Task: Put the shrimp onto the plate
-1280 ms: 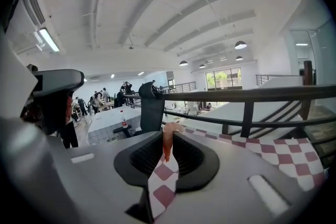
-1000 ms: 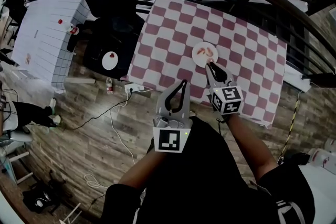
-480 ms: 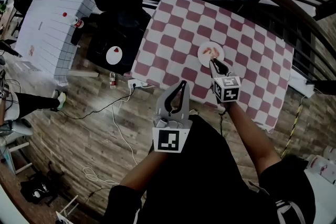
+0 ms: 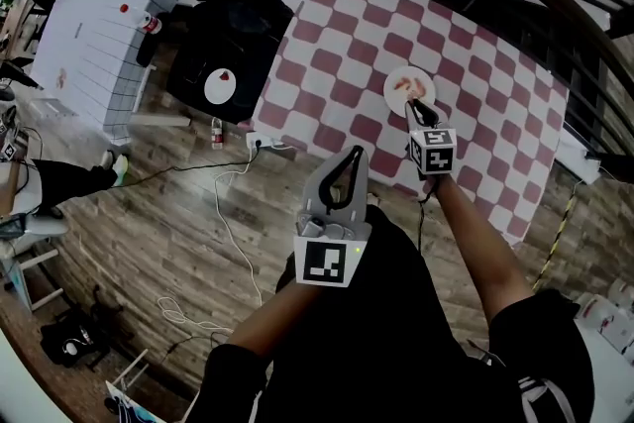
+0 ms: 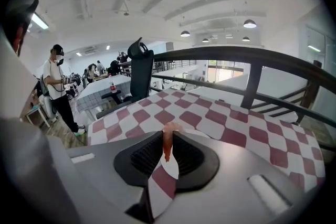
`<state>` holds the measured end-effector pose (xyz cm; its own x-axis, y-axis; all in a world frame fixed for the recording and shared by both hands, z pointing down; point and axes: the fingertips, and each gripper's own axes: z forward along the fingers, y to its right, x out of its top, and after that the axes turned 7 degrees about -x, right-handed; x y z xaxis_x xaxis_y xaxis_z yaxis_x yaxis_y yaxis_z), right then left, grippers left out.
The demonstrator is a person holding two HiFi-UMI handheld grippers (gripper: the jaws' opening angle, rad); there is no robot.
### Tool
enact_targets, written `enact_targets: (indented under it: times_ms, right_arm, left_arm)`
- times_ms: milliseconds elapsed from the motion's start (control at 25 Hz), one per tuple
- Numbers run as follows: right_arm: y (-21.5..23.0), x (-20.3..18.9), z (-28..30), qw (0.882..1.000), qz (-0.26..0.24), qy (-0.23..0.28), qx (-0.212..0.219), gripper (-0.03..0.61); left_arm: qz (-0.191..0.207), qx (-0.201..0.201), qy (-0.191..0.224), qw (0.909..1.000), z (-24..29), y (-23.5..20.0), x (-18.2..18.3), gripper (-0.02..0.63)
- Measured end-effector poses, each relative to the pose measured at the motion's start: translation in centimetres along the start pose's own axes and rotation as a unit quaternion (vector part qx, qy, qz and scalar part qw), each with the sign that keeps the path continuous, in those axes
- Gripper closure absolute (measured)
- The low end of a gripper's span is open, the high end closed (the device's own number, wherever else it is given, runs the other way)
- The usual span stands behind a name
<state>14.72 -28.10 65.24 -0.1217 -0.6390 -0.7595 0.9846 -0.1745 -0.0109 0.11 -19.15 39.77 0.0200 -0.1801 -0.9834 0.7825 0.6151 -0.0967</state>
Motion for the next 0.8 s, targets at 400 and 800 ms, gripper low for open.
enact_targets:
  times_ms: [400,800]
  right_arm:
    - [-0.1,-3.6,3.1,0.999,-0.012,-0.045,-0.005,0.522]
    - [0.3,-5.2,6.1,0.994,-0.077,-0.075,-0.023,0.521]
  left_arm:
    - [-0.009,0.027,-0.017,0.9995,-1.6,-2.1,-1.3,0.604]
    - [-0.014,0.035,-0.021,0.9991,-2.1,-2.5,-2.0,0.604]
